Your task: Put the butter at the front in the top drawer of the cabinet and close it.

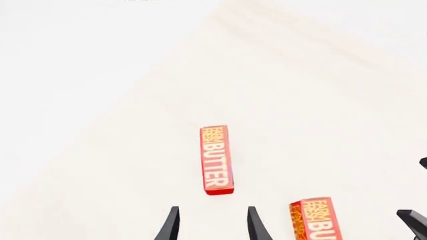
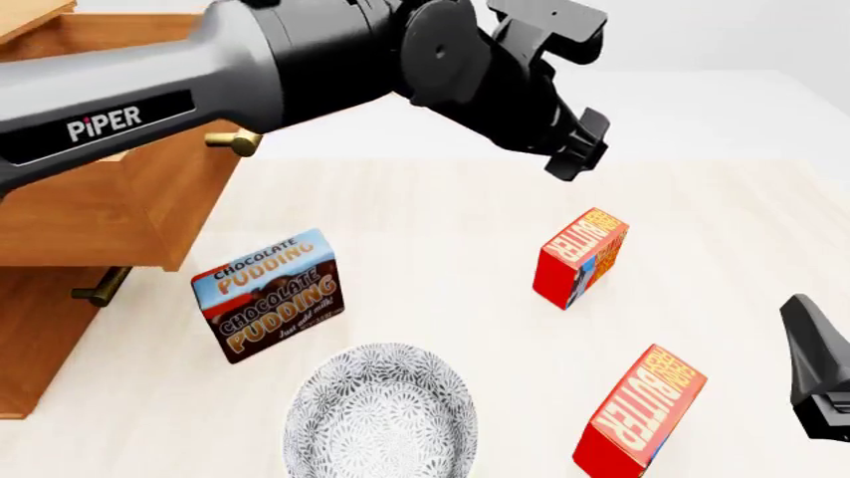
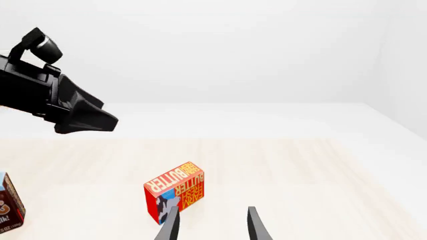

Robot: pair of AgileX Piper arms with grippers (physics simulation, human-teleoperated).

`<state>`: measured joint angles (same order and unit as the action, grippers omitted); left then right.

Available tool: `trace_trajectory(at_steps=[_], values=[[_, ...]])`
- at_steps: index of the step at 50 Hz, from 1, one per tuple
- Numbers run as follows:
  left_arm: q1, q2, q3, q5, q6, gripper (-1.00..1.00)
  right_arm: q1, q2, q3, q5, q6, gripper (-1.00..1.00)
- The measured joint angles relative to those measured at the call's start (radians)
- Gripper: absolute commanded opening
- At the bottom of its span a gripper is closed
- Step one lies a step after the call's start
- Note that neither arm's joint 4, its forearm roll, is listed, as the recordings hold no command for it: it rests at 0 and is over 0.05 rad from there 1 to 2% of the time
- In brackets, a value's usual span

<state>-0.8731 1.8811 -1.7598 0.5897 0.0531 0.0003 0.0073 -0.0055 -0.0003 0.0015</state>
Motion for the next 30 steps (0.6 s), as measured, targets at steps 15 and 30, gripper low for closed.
trace_trajectory(at_steps=[15, 30], values=[[-0.011, 0.037, -0.002, -0.046, -0.045, 1.00, 0.000, 0.000, 0.000, 0.000, 0.000, 1.00], [-0.004, 0.151, -0.051, -0.108, -0.084, 1.00, 0.000, 0.000, 0.000, 0.000, 0.000, 1.00]])
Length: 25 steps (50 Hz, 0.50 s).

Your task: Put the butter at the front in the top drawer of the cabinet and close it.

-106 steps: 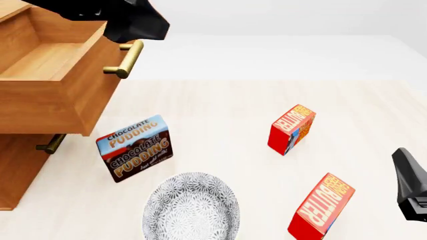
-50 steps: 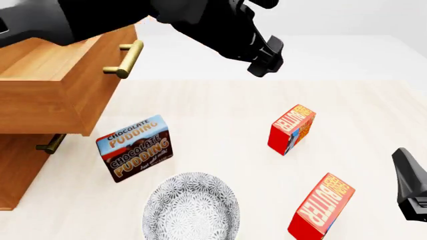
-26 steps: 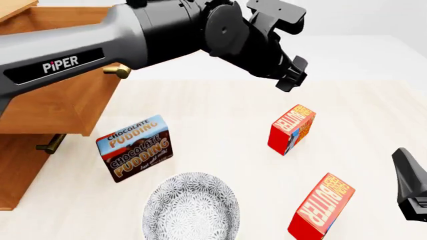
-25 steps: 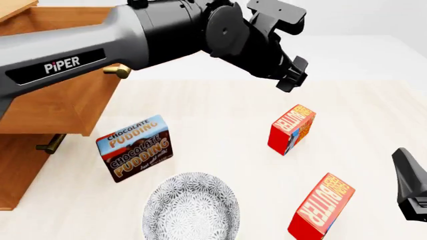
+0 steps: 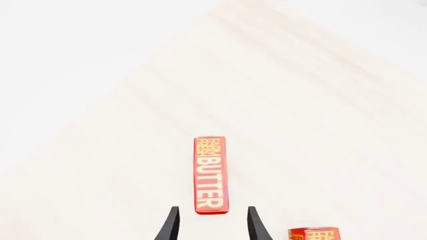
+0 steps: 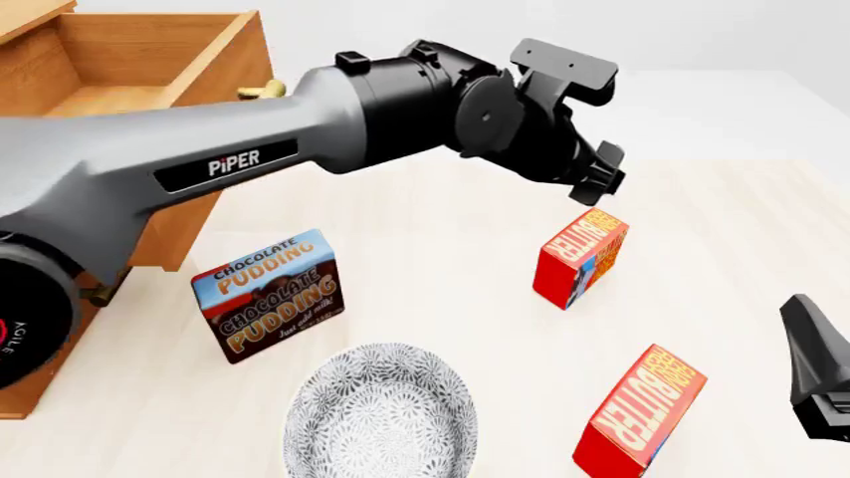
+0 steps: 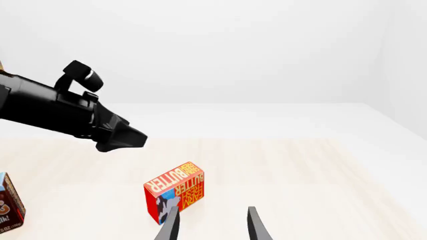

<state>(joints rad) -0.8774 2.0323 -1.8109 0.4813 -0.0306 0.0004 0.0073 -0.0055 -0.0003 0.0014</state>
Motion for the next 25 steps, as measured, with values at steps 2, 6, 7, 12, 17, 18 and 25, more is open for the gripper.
trace_trajectory(at_steps=[2, 6, 7, 12, 17, 18, 25], values=[[0.002, 0.013, -0.004, -0.010, -0.006, 1.00, 0.000, 0.000, 0.000, 0.000, 0.000, 1.00], [0.006, 0.037, -0.012, -0.028, -0.016, 1.00, 0.000, 0.000, 0.000, 0.000, 0.000, 1.00], [0.007, 0.042, -0.013, -0.032, -0.019, 1.00, 0.000, 0.000, 0.000, 0.000, 0.000, 1.00], [0.008, 0.067, -0.019, -0.051, -0.031, 1.00, 0.000, 0.000, 0.000, 0.000, 0.000, 1.00], [0.008, 0.090, -0.025, -0.067, -0.041, 1.00, 0.000, 0.000, 0.000, 0.000, 0.000, 1.00], [0.008, 0.094, -0.026, -0.070, -0.043, 1.00, 0.000, 0.000, 0.000, 0.000, 0.000, 1.00], [0.006, 0.119, -0.029, -0.088, -0.056, 1.00, 0.000, 0.000, 0.000, 0.000, 0.000, 1.00]])
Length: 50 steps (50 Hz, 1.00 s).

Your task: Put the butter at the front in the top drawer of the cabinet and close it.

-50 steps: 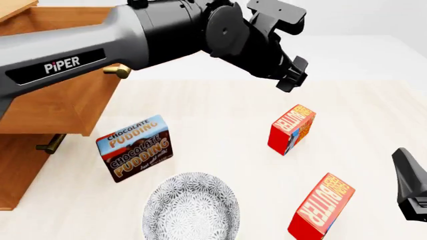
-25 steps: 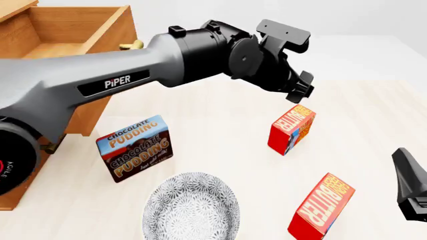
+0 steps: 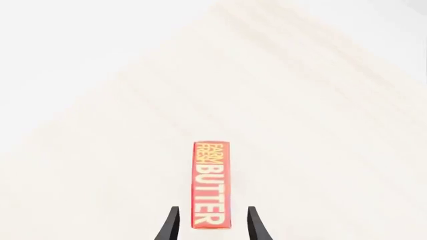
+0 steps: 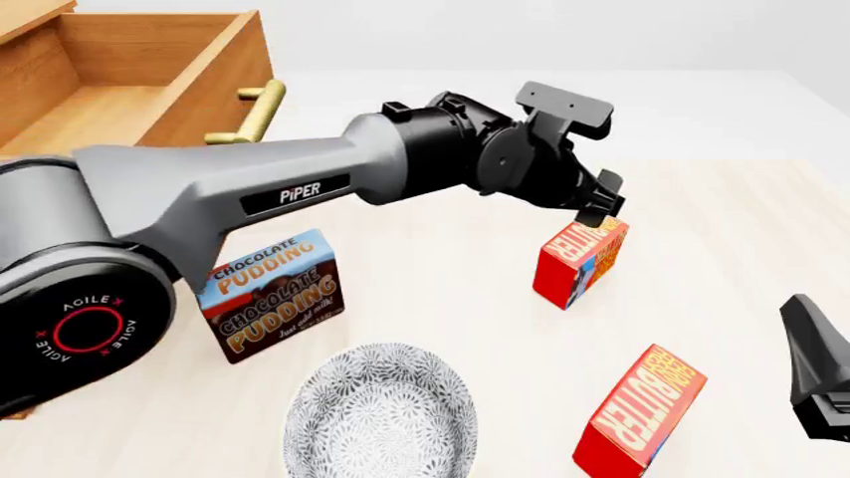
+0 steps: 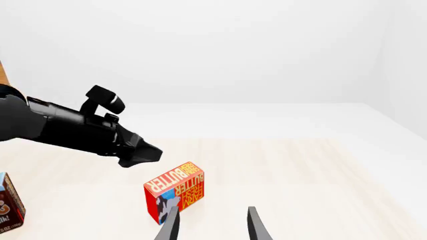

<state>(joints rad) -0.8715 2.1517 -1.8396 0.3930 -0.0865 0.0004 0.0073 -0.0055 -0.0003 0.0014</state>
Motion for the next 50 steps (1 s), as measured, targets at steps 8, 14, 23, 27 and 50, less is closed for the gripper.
trace_trajectory(at_steps=[8, 14, 23, 27, 50], values=[[-0.001, 0.025, -0.001, -0.016, -0.010, 1.00, 0.000, 0.000, 0.000, 0.000, 0.000, 1.00], [-0.001, 0.036, 0.009, -0.030, -0.018, 1.00, 0.000, 0.000, 0.000, 0.000, 0.000, 1.00], [-0.002, 0.050, 0.020, -0.043, -0.033, 1.00, 0.000, 0.000, 0.000, 0.000, 0.000, 1.00], [-0.003, 0.053, 0.020, -0.043, -0.040, 1.00, 0.000, 0.000, 0.000, 0.000, 0.000, 1.00], [0.008, 0.093, 0.029, -0.089, -0.068, 1.00, -0.001, -0.004, -0.005, 0.009, -0.001, 1.00]])
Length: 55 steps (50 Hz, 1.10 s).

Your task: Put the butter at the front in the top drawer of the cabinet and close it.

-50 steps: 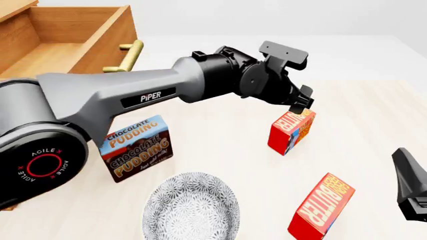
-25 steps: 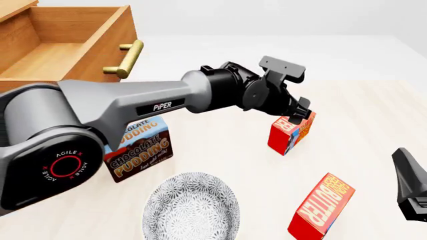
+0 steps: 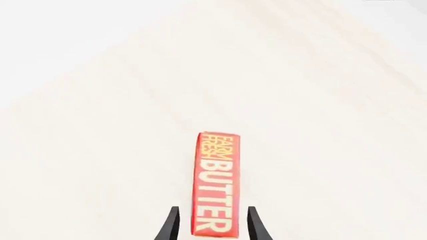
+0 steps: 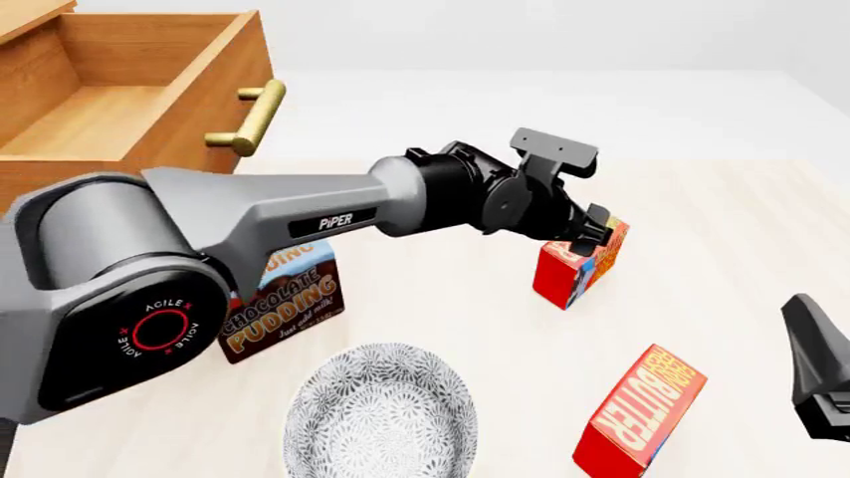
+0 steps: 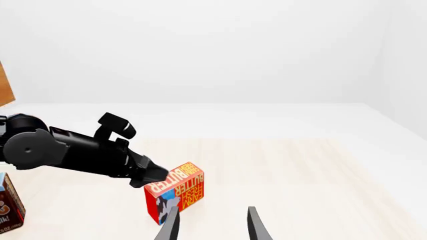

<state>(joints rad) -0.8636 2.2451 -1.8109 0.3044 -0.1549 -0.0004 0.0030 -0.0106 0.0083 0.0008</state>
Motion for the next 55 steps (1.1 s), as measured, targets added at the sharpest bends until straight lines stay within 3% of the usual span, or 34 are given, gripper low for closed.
trace_trajectory(at_steps=[55], values=[[-0.016, 0.135, -0.009, -0.078, -0.057, 1.00, 0.000, -0.001, 0.001, 0.000, 0.000, 1.00]])
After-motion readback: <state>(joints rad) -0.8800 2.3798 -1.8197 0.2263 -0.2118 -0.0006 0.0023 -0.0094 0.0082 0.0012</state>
